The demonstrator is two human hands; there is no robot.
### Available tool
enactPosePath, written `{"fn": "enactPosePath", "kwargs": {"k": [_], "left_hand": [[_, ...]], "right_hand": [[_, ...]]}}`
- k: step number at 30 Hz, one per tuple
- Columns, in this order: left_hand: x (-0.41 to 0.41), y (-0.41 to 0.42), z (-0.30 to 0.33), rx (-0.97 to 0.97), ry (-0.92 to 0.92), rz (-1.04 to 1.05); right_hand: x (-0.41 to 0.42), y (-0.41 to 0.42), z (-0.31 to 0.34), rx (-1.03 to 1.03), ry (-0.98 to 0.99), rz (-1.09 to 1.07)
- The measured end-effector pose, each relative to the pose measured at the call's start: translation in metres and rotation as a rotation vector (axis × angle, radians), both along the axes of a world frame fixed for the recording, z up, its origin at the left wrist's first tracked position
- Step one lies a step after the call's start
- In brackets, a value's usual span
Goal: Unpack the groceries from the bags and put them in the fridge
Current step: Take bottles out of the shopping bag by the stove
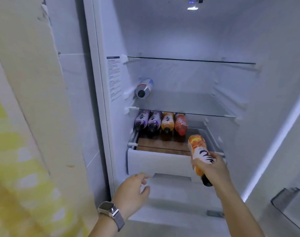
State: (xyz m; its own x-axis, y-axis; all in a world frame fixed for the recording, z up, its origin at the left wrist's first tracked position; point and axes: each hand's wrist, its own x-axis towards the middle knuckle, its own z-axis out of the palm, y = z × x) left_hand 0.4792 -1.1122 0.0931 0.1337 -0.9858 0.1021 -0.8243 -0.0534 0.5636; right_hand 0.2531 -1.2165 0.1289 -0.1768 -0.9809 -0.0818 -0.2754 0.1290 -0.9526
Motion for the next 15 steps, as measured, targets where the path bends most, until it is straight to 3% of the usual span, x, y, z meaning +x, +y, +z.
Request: {"fn": "enactPosePath", "kwargs": {"k": [7, 15], "left_hand": [[0.018, -0.068, -0.005, -0.085, -0.039, -0.027], [0.021, -0.122, 0.003, -0.148, -0.139, -0.016]], "right_hand": [[0.009, -0.061, -0.007, 0.009, 0.136, -0.150], [0.016, -0.125, -0.006, -0.061, 0.423, -0.173]]}}
